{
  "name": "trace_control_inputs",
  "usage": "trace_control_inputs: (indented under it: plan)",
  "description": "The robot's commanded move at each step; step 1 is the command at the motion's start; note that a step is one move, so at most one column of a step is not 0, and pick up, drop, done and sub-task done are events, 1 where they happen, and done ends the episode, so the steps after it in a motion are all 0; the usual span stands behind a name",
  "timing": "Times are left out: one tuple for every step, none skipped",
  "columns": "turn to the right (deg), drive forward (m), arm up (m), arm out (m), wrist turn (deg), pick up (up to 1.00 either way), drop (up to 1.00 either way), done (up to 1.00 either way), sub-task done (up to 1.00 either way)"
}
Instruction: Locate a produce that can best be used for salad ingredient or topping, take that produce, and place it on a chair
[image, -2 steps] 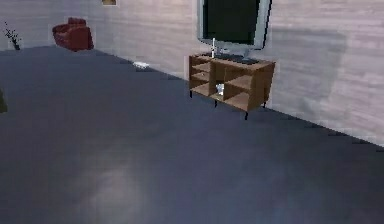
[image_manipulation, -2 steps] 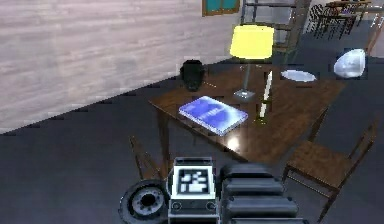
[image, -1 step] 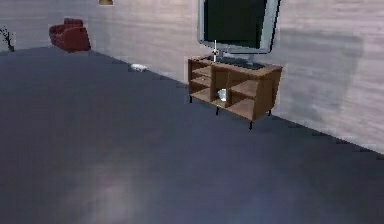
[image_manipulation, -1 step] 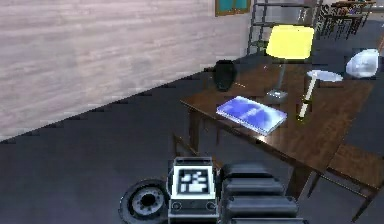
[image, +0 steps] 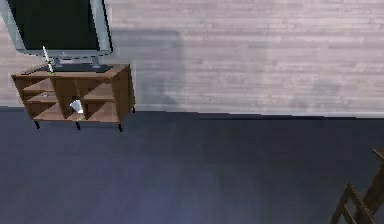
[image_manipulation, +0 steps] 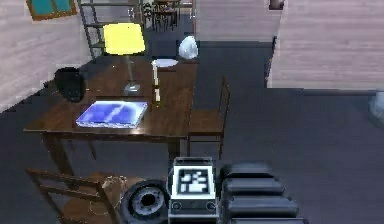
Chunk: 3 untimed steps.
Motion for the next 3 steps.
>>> trace_control_inputs:
  plan:
    - [0.0,0.55,0.00,0.00,0.0,0.00,0.00,0.00,0.00]
    - [-45.0,0.00,0.00,0.00,0.0,0.00,0.00,0.00,0.00]
    - [-36.0,0.00,0.00,0.00,0.0,0.00,0.00,0.00,0.00]
